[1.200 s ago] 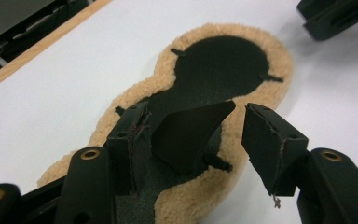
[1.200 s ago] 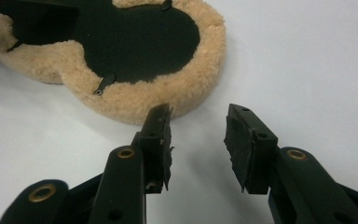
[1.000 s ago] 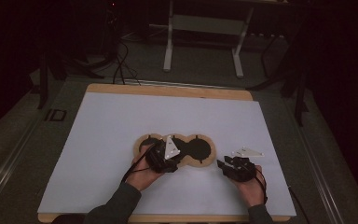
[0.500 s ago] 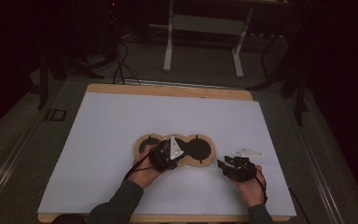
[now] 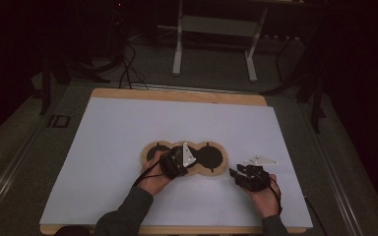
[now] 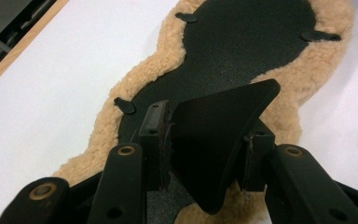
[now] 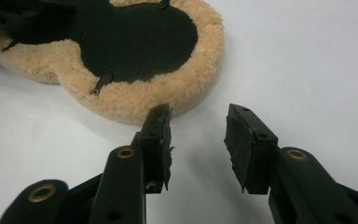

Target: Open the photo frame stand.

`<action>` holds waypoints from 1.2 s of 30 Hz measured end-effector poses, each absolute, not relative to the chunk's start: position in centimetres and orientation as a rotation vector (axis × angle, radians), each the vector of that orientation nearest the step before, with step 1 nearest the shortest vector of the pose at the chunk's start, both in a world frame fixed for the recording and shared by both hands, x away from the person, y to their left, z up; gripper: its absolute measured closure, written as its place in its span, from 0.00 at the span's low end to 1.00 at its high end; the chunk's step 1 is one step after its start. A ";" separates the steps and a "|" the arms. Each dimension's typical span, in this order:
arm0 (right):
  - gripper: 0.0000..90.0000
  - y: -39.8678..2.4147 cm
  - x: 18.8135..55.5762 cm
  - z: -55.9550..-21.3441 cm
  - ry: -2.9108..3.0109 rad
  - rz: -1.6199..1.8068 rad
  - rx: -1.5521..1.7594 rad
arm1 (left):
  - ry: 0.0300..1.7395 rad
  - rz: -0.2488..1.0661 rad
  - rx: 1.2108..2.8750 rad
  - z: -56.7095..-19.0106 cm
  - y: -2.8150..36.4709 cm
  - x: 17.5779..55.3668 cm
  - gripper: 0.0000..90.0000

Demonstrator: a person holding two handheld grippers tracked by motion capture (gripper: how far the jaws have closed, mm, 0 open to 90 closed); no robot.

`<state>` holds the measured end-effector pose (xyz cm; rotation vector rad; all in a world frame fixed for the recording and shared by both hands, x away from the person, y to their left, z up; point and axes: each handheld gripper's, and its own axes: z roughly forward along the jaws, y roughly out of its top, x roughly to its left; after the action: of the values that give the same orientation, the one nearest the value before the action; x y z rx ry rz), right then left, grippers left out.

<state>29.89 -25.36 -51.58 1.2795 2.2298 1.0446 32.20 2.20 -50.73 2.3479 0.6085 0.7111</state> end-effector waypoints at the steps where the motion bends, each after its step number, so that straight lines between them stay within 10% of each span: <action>1: 0.66 -25.4 29.9 -51.6 2.229 1.044 1.279 | 0.608 0.714 2.349 -50.7 2.2 32.2 0.70; 36: 0.65 -25.4 29.9 -51.6 2.233 1.056 1.283 | 0.606 0.759 2.290 -50.3 2.8 32.5 0.83</action>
<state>29.93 -25.42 -51.59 1.2831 2.2330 1.0555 32.53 2.80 -50.31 2.2900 0.6059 0.7592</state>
